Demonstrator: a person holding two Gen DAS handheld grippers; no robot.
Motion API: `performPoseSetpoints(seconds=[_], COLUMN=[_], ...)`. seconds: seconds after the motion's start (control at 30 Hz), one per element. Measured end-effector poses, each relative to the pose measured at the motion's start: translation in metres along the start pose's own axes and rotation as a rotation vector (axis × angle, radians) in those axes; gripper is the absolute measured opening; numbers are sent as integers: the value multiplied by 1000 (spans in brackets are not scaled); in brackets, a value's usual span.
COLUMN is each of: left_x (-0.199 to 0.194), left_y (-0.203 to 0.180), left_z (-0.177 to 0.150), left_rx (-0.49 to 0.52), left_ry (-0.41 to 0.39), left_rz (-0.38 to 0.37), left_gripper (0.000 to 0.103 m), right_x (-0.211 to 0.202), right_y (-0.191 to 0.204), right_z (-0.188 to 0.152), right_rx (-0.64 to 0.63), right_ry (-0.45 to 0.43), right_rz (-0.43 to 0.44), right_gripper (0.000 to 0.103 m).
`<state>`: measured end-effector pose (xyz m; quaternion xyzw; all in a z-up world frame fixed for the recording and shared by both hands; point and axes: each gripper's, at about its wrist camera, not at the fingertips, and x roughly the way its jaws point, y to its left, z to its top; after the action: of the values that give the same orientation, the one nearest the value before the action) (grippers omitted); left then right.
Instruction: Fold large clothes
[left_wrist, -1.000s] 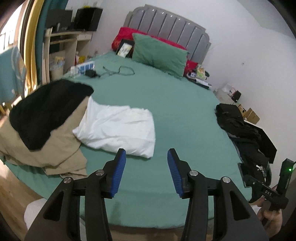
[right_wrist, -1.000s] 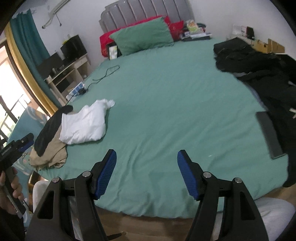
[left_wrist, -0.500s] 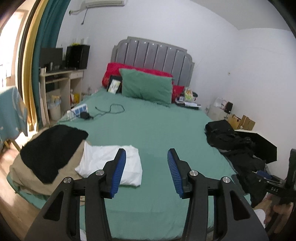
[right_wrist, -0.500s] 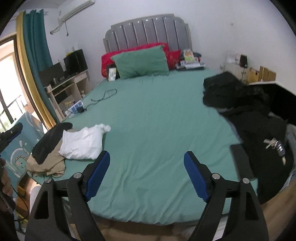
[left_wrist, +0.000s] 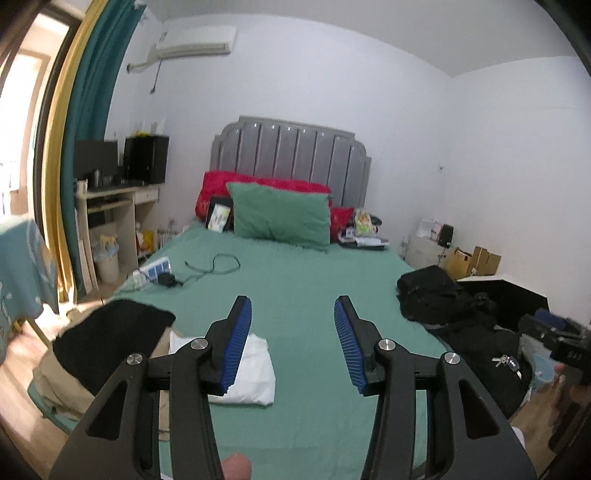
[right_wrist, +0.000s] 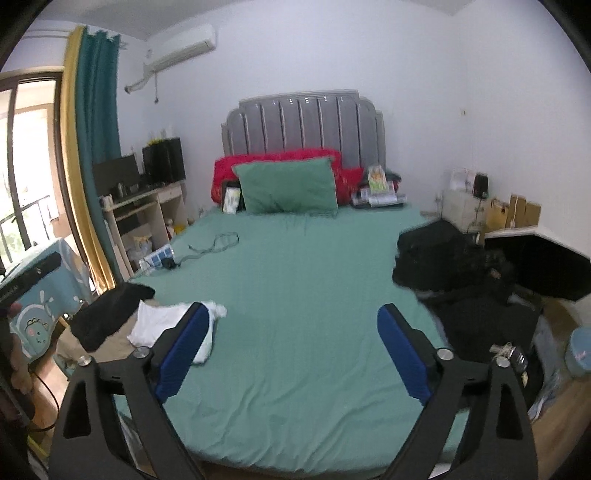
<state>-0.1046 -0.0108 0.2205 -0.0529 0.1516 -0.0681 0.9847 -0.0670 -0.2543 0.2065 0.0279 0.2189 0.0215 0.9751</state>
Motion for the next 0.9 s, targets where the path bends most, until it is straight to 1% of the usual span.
performPoseSetpoints(seconds=[0.03, 0.07, 0.1, 0.2, 0.27, 0.33, 0.47, 0.5, 0.57, 0.63, 0.7, 0.77, 0.9], left_x=[-4, -7, -13, -28, -30, -29, -30, -31, -29, -23, -16, -14, -10], left_y=[-2, -4, -5, -7, -8, -7, 2, 6, 11, 14, 16, 16, 14], left_z=[2, 3, 5, 10, 13, 14, 8, 5, 0, -5, -8, -10, -12], left_rx=[9, 16, 26, 42, 51, 51, 14, 4, -4, -10, -14, -21, -14], left_ry=[-12, -24, -54, -134, -139, -136, -153, -164, -159, -122, -97, -96, -100], left_rz=[5, 12, 24, 50, 65, 75, 45, 47, 66, 103, 118, 115, 83], left_gripper=[52, 61, 69, 77, 80, 80, 80, 80, 80, 80, 80, 80, 80], right_x=[-4, -10, -15, -25, -30, -32, -28, -26, -19, -7, 6, 14, 26], right_y=[2, 4, 6, 14, 20, 25, 34, 35, 39, 43, 46, 46, 43], right_z=[3, 8, 12, 20, 25, 26, 22, 20, 16, 12, 8, 3, -6], right_rx=[-5, -10, -14, -33, -46, -51, -39, -30, -17, -19, -29, -34, -23], right_ry=[-15, -36, -54, -92, -115, -128, -149, -154, -160, -143, -116, -101, -74], right_rz=[0, 2, 6, 6, 3, 6, 25, 33, 55, 76, 87, 95, 106], right_gripper=[97, 97, 97, 99, 101, 101, 101, 101, 101, 101, 101, 101, 101])
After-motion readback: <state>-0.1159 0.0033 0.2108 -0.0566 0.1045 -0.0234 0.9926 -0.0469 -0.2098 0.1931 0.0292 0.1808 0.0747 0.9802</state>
